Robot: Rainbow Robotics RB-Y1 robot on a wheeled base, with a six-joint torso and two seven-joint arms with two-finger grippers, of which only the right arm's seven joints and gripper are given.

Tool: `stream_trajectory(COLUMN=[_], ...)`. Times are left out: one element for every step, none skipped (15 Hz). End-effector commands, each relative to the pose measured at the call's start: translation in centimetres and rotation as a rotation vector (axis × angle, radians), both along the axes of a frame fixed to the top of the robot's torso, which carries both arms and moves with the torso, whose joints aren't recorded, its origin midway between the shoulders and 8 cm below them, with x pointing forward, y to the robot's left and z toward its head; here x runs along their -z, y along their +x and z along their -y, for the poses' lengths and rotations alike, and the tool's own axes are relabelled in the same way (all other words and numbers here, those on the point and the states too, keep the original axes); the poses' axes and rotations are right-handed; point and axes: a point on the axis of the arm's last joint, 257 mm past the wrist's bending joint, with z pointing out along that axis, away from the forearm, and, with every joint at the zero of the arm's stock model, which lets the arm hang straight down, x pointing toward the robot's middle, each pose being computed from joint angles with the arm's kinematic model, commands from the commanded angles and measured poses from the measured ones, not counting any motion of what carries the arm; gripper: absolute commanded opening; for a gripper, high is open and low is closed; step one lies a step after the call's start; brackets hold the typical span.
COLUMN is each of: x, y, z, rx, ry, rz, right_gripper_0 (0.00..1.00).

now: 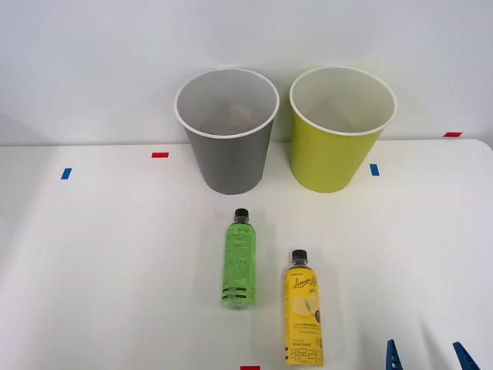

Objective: Put cans in the gray bin, plastic bottles in the light green bin

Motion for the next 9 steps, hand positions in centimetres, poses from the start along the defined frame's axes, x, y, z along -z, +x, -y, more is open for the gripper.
stream_trajectory(x=[0.0, 0.0, 0.0, 0.0, 0.0, 0.0, 0.0, 0.0, 0.0], y=[0.0, 0.0, 0.0, 0.0, 0.0, 0.0, 0.0, 0.0, 0.0], z=[0.0, 0.0, 0.0, 0.0, 0.0, 0.0, 0.0, 0.0, 0.0], rx=[0.0, 0.0, 0.0, 0.0, 0.0, 0.0, 0.0, 0.0, 0.0], ry=[0.0, 0.0, 0.0, 0.0, 0.0, 0.0, 0.0, 0.0, 0.0], rz=[0.0, 0.0, 0.0, 0.0, 0.0, 0.0, 0.0, 0.0, 0.0], right_gripper_0=[1.0, 1.0, 1.0, 1.0, 1.0, 1.0, 1.0, 1.0, 1.0])
